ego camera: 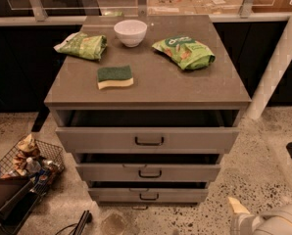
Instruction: Open bottom drawer
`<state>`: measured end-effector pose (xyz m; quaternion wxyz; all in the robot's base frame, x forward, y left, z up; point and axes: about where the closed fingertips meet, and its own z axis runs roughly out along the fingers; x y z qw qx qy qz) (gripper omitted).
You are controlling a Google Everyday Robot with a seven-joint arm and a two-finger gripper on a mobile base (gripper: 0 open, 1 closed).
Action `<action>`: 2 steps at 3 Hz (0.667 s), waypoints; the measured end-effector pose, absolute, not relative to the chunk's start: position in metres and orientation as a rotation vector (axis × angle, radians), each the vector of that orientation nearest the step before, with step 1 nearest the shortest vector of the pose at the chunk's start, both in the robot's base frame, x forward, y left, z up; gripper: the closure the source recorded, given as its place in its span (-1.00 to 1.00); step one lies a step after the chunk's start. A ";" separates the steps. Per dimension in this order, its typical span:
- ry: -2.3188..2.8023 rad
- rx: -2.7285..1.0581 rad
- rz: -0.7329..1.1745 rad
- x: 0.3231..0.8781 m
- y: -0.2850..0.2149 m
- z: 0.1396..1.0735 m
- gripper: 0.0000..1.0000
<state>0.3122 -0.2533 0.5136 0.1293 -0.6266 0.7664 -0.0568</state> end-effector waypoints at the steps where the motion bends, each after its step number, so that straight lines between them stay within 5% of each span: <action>1: 2.226 -1.831 -0.157 0.311 -0.253 0.510 -1.00; 2: 2.233 -1.818 -0.184 0.318 -0.255 0.510 -1.00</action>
Offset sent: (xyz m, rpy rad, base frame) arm 0.0321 0.0114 -0.0337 -0.0569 -0.0469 -0.0545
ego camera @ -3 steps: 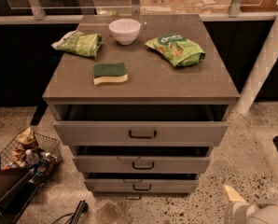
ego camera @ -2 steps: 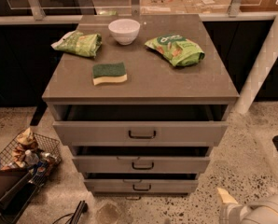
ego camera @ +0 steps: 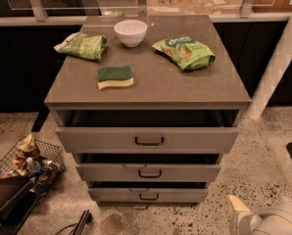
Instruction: Open bottom drawer
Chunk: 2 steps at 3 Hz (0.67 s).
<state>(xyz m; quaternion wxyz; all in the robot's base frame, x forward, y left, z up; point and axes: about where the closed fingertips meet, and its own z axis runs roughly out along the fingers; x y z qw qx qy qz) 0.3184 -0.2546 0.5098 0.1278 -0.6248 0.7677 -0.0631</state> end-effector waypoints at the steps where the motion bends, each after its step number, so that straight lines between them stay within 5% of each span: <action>1: 2.218 -1.813 -0.183 0.354 -0.241 0.489 -1.00; 2: 2.236 -1.797 -0.135 0.384 -0.222 0.450 -1.00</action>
Offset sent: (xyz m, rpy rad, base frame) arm 0.1109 0.0769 -0.1589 0.0117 -0.0131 0.0328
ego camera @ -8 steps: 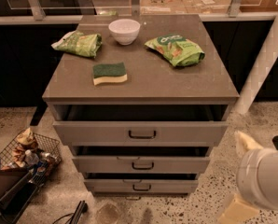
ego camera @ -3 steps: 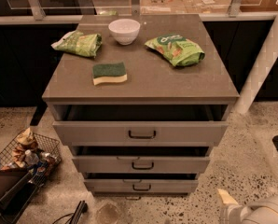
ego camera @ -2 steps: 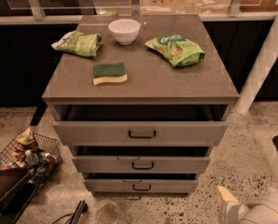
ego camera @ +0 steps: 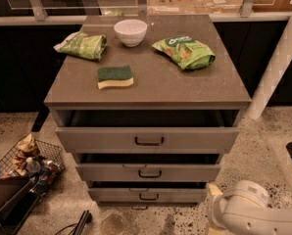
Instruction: Open bottom drawer
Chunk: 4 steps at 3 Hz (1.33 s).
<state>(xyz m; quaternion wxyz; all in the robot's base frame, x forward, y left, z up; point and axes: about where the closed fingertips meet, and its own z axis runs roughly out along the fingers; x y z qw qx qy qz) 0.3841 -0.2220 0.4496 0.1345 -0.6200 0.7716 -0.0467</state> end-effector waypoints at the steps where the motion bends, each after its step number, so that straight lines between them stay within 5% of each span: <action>1: 2.253 -1.790 -0.101 0.403 -0.203 0.403 -1.00; 4: 2.054 -1.785 -0.094 0.415 -0.148 0.319 -1.00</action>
Offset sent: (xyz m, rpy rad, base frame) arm 0.0320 0.0556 -0.1360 -0.0367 -0.0935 0.1273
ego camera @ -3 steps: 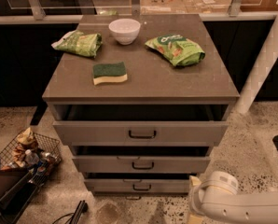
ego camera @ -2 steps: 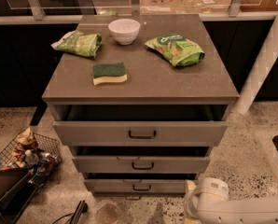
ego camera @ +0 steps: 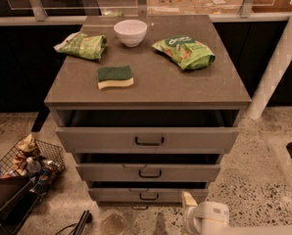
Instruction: Open bottom drawer
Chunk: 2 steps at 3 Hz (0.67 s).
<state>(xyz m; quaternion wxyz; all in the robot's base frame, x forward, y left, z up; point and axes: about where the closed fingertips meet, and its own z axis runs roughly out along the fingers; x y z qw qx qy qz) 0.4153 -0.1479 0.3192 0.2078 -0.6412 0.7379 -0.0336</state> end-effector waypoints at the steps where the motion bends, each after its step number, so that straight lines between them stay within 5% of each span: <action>1: 1.880 -1.847 -0.160 0.432 -0.129 0.309 -1.00; 2: 1.823 -1.875 -0.198 0.437 -0.127 0.309 -1.00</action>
Offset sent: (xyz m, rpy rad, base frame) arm 0.0166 0.0187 -0.0102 -0.0040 -0.1091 0.1077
